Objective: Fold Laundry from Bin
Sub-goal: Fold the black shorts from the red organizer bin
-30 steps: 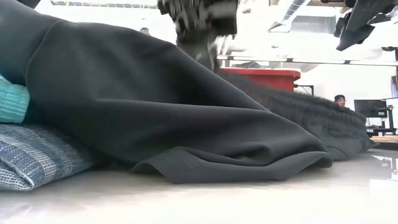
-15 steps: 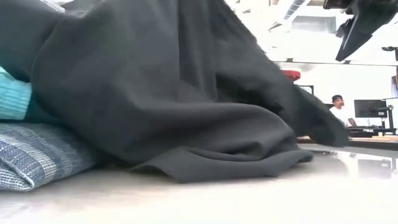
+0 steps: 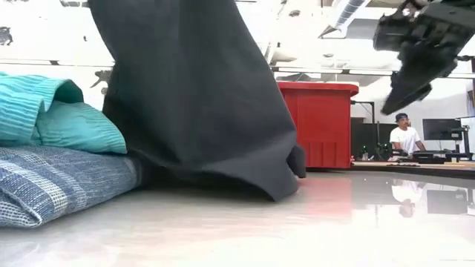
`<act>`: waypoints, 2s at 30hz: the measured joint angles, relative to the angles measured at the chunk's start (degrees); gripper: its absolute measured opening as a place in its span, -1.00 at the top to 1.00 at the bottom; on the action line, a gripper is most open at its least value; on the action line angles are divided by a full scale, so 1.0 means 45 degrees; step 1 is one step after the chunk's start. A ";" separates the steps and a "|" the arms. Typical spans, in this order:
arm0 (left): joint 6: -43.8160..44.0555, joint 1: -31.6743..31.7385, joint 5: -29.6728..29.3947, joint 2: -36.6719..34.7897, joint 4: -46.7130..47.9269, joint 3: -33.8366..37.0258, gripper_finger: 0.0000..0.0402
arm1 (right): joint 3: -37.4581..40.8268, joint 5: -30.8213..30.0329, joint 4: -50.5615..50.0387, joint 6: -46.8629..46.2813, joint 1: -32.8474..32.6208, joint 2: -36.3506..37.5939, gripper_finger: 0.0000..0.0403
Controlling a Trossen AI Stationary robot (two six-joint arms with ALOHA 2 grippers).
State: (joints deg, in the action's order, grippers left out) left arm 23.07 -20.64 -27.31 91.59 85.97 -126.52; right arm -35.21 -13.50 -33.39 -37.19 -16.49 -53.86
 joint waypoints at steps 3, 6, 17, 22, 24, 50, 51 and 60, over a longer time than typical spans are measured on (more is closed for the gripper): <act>-0.0101 0.0000 0.0112 0.0065 0.0010 0.0005 1.00 | 0.0596 0.0048 0.2488 -0.0072 0.0229 -0.0915 0.20; -0.0194 0.0000 0.0297 0.0073 0.0049 0.0005 1.00 | 0.0705 -0.0121 0.3712 -0.0072 0.0527 -0.2232 0.31; -0.0180 0.0000 0.0291 0.0078 0.0083 0.0005 1.00 | 0.0485 0.0692 0.6876 0.0129 0.1340 -0.6499 0.93; -0.0191 0.0000 0.0173 0.0087 0.0084 0.0009 1.00 | -0.0432 0.1016 0.7293 0.0776 0.1448 -0.7806 0.80; -0.0221 0.0000 0.0117 0.0087 0.0083 0.0010 1.00 | -0.0798 0.1429 0.7655 0.1126 0.1529 -0.8406 0.78; -0.0338 0.0000 0.0588 0.0087 0.0098 0.0010 1.00 | -0.5191 0.2038 0.6549 0.5611 0.4900 -0.7809 0.87; -0.0350 0.0000 0.0588 0.0088 0.0112 0.0010 1.00 | -0.5182 0.2188 0.6040 0.5610 0.4945 -0.7598 0.86; -0.0558 0.0000 0.0593 0.0092 0.0155 0.0010 1.00 | -0.3681 0.2204 0.1264 0.5267 0.2489 -0.4146 0.91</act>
State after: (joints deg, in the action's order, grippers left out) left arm 20.56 -20.64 -24.64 92.01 86.67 -126.48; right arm -51.77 -3.59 -27.70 -13.49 -5.29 -72.52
